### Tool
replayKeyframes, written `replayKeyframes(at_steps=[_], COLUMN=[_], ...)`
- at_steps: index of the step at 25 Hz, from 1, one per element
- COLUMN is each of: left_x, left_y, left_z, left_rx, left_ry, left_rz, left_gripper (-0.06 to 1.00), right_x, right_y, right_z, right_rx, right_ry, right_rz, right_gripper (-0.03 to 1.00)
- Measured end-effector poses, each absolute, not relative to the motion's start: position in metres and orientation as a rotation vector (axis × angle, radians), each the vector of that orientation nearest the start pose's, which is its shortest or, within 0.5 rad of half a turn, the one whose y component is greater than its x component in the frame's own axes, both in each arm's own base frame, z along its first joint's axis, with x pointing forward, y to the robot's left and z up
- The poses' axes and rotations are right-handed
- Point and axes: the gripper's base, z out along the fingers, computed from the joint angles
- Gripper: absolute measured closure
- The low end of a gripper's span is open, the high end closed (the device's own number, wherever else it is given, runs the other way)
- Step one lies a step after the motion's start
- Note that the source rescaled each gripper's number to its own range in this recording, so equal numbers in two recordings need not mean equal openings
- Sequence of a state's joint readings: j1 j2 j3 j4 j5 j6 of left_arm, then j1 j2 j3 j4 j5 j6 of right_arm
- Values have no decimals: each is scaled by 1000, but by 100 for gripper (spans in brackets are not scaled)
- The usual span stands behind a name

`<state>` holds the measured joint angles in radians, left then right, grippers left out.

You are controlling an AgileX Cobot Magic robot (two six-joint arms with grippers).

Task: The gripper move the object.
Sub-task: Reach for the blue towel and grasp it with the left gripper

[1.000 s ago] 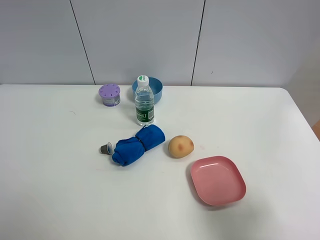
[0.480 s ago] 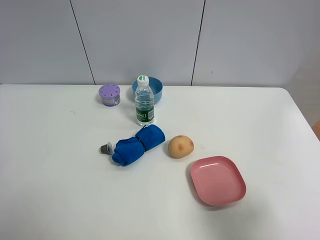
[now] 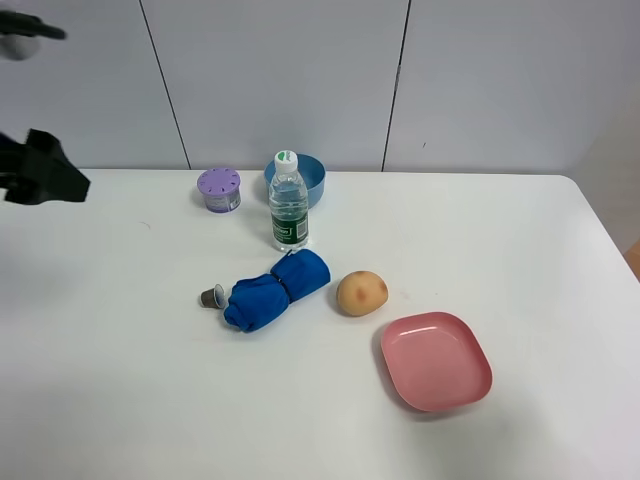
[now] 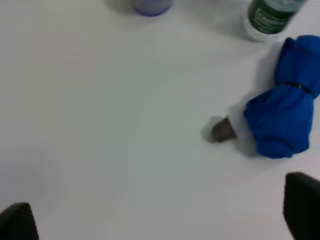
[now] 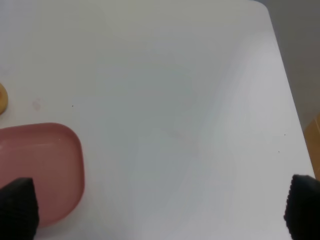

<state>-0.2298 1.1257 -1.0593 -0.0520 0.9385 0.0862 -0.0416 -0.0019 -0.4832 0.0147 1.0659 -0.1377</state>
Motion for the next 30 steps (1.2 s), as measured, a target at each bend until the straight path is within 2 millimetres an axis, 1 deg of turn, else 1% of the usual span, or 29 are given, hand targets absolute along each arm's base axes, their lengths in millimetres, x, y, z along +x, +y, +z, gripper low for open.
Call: replayKeyframes(at_steps=[4,6,9,13,16,22,26,30], left_x=[240,251,264,279,290,304,310,313], left_y=[-84,-98,-119,-142,-155,-170,-179,-199], left_z=[335,324,304,271,245,206,188,179], left_rx=[493,543,622,724,786,800,799,852], left_ry=[2473,2485,2515,2545,2572,2619,2638,2630], left_rz=[-159,-172,-182,-182,-171,-197,-215,-230], left_gripper=[-6,-6,-6,-6,-6,-6,-6,-6], right_x=[-3,-3,-3,-3,-3,-3,-3,-3], right_y=[1,1,1,1,1,1,1,1], right_z=[272,272,272,272,272,272,272,272], right_rx=[-100,-100,-100,-100,-100,-100,-100,-100], right_ry=[2063,2063,2063,2063,2063,2063,2063,2063], right_rz=[-93,-93,-93,-93,-93,-93,-93,-93], right_gripper=[-3,-3,-3,-3,-3,-3,-3,-3])
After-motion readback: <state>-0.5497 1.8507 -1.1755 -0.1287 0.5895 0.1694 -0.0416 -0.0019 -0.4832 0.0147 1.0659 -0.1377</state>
